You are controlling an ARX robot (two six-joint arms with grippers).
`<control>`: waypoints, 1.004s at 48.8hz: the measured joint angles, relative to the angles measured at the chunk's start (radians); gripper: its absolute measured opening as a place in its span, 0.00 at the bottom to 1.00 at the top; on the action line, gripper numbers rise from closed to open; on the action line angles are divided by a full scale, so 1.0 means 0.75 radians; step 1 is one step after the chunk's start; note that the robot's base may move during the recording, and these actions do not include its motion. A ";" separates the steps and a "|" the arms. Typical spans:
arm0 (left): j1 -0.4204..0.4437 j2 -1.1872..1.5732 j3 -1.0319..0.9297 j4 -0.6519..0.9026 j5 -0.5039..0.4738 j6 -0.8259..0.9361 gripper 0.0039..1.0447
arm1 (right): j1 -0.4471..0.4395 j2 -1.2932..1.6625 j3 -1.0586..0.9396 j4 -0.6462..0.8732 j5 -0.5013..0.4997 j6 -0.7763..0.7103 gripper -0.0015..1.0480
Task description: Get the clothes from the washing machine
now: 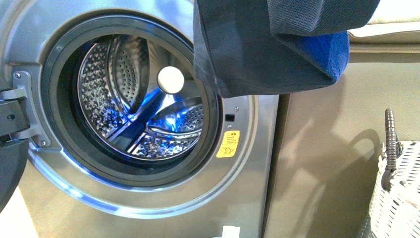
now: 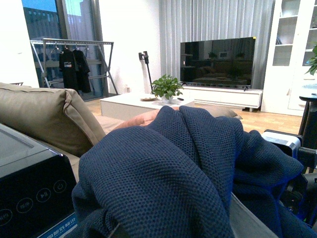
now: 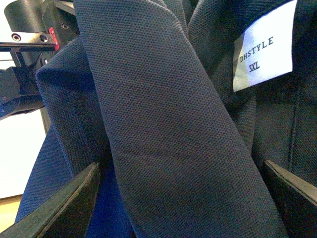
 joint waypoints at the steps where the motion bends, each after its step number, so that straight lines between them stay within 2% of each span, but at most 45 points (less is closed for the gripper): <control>1: 0.000 0.000 0.000 0.000 0.000 0.000 0.11 | 0.000 0.000 0.000 0.000 0.001 0.000 0.93; 14: 0.000 0.000 0.000 0.000 0.000 0.000 0.11 | 0.005 -0.001 -0.002 0.000 0.005 0.003 0.93; 19: 0.001 0.000 0.001 0.000 -0.001 -0.001 0.11 | 0.239 -0.113 -0.091 -0.223 0.195 -0.007 0.93; 24: 0.000 0.005 0.002 0.000 -0.002 0.000 0.11 | 0.448 -0.185 -0.092 -0.434 0.249 -0.119 0.93; 27: -0.001 0.008 0.002 -0.002 0.004 0.000 0.11 | 0.505 -0.199 -0.092 -0.458 0.252 -0.154 0.93; 49: 0.001 -0.003 0.012 -0.002 0.002 -0.001 0.11 | 0.574 -0.234 -0.122 -0.399 0.292 -0.138 0.93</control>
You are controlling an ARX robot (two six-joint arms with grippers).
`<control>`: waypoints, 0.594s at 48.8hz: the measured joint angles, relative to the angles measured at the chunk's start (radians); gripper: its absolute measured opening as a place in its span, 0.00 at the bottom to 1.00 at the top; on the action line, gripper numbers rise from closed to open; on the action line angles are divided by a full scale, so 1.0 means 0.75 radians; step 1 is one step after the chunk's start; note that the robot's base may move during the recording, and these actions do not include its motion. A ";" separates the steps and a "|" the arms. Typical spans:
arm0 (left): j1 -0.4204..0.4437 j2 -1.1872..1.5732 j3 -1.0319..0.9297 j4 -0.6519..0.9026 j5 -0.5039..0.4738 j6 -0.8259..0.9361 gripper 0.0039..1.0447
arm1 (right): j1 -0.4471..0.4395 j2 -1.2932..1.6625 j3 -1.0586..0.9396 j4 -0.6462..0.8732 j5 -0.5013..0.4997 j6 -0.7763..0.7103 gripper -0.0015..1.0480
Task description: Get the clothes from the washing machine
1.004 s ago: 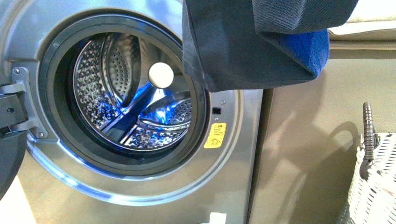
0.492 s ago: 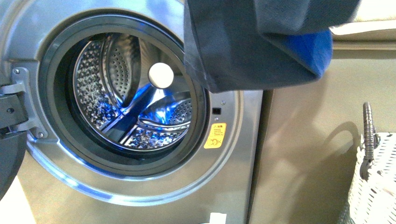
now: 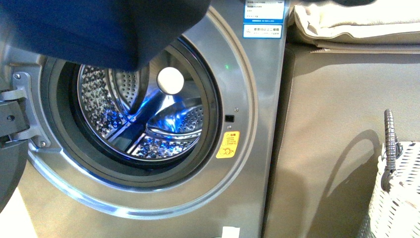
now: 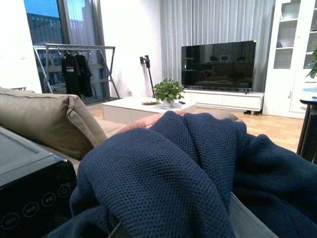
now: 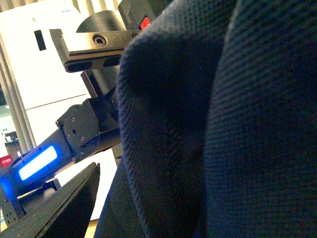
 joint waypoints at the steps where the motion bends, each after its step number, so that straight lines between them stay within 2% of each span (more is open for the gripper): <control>1: 0.000 -0.001 0.000 0.000 0.000 0.000 0.11 | 0.001 -0.003 -0.001 -0.001 0.002 -0.001 0.93; 6: 0.000 -0.001 0.001 0.000 -0.001 0.000 0.11 | 0.013 -0.022 -0.004 -0.068 0.028 -0.032 0.93; 11: 0.000 -0.001 0.001 0.000 -0.001 0.000 0.11 | 0.031 -0.042 -0.002 -0.207 0.092 -0.148 0.93; 16: 0.001 0.000 0.001 0.000 -0.004 0.000 0.11 | 0.054 -0.029 0.048 -0.415 0.249 -0.343 0.93; 21: 0.001 0.000 0.001 0.000 -0.007 0.000 0.11 | 0.062 0.002 0.102 -0.541 0.391 -0.454 0.93; 29: 0.001 0.000 0.001 0.000 -0.008 0.000 0.11 | 0.063 0.074 0.170 -0.562 0.536 -0.533 0.93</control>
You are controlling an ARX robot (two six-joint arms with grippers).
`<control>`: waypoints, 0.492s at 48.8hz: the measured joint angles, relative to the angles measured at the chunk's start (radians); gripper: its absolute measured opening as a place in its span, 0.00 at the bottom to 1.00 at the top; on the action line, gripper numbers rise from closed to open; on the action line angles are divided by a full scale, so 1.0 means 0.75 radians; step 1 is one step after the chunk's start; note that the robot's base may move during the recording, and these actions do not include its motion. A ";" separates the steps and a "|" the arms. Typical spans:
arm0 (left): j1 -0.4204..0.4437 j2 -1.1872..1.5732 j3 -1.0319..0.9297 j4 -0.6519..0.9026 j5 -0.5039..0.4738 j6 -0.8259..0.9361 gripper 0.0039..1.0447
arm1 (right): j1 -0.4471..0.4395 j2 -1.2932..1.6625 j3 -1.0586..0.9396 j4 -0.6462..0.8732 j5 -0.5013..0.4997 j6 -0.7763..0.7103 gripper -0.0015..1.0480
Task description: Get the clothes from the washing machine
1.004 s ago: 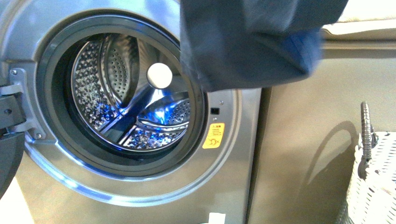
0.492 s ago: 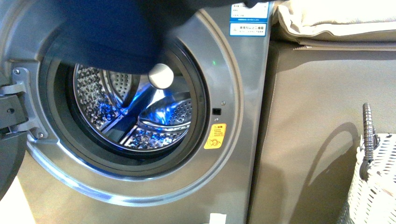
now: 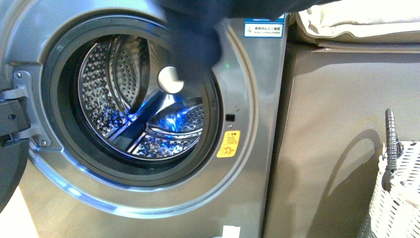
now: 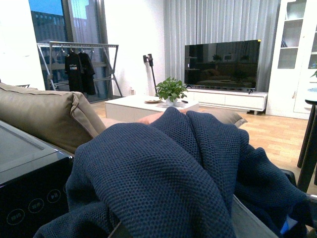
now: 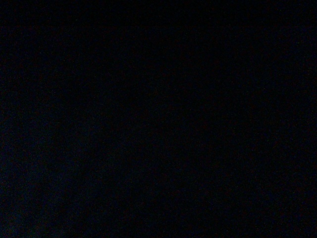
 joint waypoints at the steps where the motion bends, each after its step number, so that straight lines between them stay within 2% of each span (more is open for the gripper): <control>1: 0.000 0.000 0.000 0.000 0.000 0.001 0.11 | 0.000 0.008 0.008 -0.001 0.007 -0.008 0.93; 24: 0.002 0.000 0.000 0.000 -0.014 0.001 0.11 | 0.095 0.156 0.210 -0.073 0.116 -0.075 0.93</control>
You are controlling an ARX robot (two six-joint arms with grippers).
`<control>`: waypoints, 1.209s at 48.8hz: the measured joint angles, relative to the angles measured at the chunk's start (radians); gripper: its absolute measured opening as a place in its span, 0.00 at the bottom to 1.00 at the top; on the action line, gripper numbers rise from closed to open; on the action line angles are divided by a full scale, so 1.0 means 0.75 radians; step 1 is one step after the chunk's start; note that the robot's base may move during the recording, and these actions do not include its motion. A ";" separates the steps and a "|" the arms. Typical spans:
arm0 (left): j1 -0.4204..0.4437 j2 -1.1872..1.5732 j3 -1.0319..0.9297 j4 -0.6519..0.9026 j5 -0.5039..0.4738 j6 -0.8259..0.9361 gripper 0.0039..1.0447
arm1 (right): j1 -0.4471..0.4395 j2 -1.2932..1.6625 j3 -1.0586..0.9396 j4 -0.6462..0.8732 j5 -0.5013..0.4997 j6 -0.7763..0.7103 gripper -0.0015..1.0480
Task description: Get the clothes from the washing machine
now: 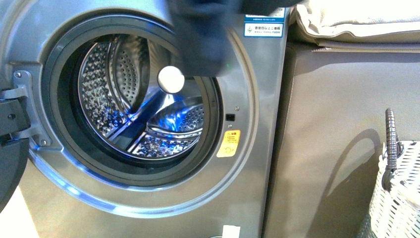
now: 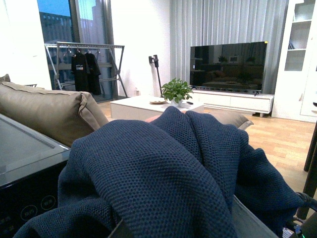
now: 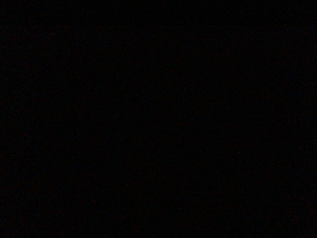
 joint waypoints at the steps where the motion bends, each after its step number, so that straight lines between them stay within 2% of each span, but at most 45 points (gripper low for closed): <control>1: 0.001 0.000 0.000 0.000 -0.001 0.000 0.11 | 0.007 0.006 0.010 -0.011 0.012 -0.004 0.93; 11: 0.007 0.000 0.000 0.000 -0.021 0.001 0.11 | 0.057 0.057 0.096 -0.089 0.103 -0.043 0.93; 21: 0.010 0.000 0.000 0.000 -0.024 0.000 0.11 | 0.077 0.080 0.113 -0.086 0.175 -0.071 0.92; 29: 0.010 0.000 0.000 0.000 -0.022 -0.001 0.12 | 0.069 0.080 0.101 -0.067 0.256 -0.101 0.71; 40: 0.009 0.000 0.000 0.000 -0.006 -0.001 0.46 | 0.006 0.077 0.057 -0.022 0.267 -0.115 0.42; 46: 0.006 0.000 0.000 0.000 0.008 -0.001 0.65 | -0.066 0.059 0.054 -0.011 0.256 -0.113 0.23; 49: 0.005 0.000 0.000 0.000 0.013 -0.001 0.74 | -0.102 0.044 0.054 -0.011 0.253 -0.112 0.17; 57: -0.001 0.000 0.003 0.001 0.017 0.000 0.95 | -0.221 0.000 0.060 -0.011 0.253 -0.080 0.14; 59: -0.001 0.000 0.004 0.001 0.017 0.000 0.96 | -0.252 -0.009 0.066 -0.011 0.252 -0.070 0.14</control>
